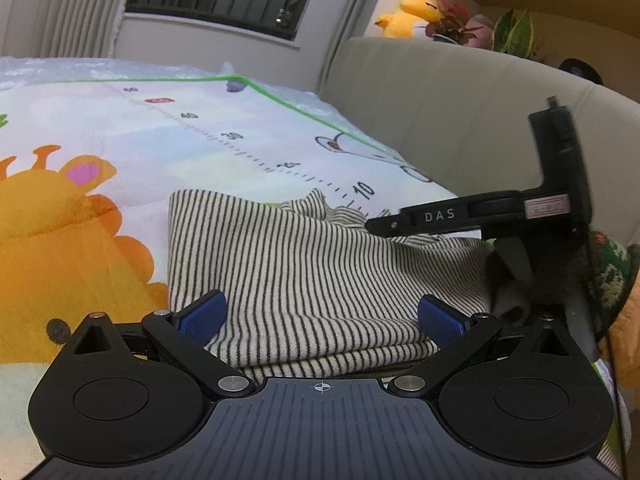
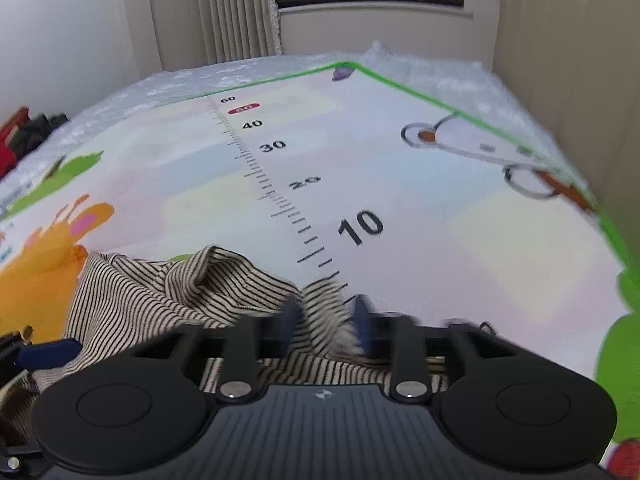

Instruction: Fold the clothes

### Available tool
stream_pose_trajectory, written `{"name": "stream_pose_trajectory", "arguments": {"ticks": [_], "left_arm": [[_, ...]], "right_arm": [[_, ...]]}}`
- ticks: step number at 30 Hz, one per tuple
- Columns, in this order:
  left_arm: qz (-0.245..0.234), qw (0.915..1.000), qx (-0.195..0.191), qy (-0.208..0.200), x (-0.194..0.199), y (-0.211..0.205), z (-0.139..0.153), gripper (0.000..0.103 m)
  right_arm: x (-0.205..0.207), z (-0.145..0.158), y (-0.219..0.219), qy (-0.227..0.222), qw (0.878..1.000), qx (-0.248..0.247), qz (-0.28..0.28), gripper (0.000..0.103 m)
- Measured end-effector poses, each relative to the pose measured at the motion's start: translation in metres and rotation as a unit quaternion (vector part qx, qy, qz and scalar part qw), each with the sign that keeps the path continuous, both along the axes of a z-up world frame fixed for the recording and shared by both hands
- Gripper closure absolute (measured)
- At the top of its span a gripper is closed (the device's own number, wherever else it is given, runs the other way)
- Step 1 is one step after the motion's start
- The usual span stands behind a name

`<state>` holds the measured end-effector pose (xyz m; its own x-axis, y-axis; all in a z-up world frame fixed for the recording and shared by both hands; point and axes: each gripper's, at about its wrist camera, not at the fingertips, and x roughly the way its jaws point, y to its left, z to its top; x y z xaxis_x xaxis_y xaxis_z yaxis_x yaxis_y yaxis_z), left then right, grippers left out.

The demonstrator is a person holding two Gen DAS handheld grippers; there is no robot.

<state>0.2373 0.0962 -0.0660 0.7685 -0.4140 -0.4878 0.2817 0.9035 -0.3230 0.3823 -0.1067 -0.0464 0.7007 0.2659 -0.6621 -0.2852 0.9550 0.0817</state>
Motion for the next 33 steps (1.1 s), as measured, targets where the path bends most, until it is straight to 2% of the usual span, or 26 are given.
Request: {"name": "stream_pose_trajectory", "arguments": {"ticks": [2, 4, 7, 10, 15, 19, 22, 24, 27, 30, 31, 33], "left_arm": [[-0.001, 0.9999, -0.012, -0.001, -0.001, 0.004, 0.001, 0.000], [0.001, 0.9982, -0.060, 0.007, -0.003, 0.019, 0.006, 0.000], [0.034, 0.9905, -0.133, 0.016, -0.021, 0.052, 0.022, 0.000], [0.070, 0.9880, -0.137, -0.010, -0.048, 0.075, 0.043, 0.000], [0.072, 0.9879, -0.131, -0.041, -0.087, 0.085, 0.073, 0.000], [0.061, 0.9870, -0.136, -0.061, -0.105, 0.077, 0.090, 0.000], [0.035, 0.9889, -0.130, -0.063, -0.115, 0.064, 0.098, 0.000], [0.017, 0.9920, -0.111, -0.058, -0.121, 0.056, 0.096, 0.000], [0.002, 0.9954, -0.090, -0.034, -0.125, 0.048, 0.087, 0.000], [0.001, 0.9976, -0.066, 0.020, -0.112, 0.046, 0.069, 0.000], [0.000, 0.9980, -0.052, 0.035, -0.110, 0.045, 0.062, 0.000], [-0.006, 0.9975, -0.022, 0.067, -0.105, 0.042, 0.049, 0.000]], "right_arm": [[-0.013, 0.012, 0.002, -0.011, 1.000, 0.010, 0.004, 0.092], [-0.034, 0.032, -0.002, -0.031, 0.999, 0.036, 0.015, 0.092], [-0.086, 0.063, -0.013, -0.062, 0.994, 0.080, 0.040, 0.094], [-0.143, 0.078, -0.019, -0.075, 0.989, 0.111, 0.066, 0.095], [-0.224, 0.054, -0.016, -0.046, 0.987, 0.126, 0.090, 0.095], [-0.255, 0.023, -0.016, -0.015, 0.990, 0.122, 0.074, 0.095], [-0.269, 0.009, -0.019, -0.009, 0.991, 0.116, 0.062, 0.096], [-0.277, 0.005, -0.022, -0.007, 0.992, 0.113, 0.055, 0.101], [-0.288, -0.002, -0.031, -0.004, 0.995, 0.098, 0.035, 0.101], [-0.304, 0.005, -0.048, -0.018, 0.994, 0.102, 0.015, 0.100], [-0.307, 0.011, -0.057, -0.027, 0.993, 0.116, 0.004, 0.095], [-0.307, 0.023, -0.077, -0.044, 0.987, 0.150, -0.026, 0.068]]}}
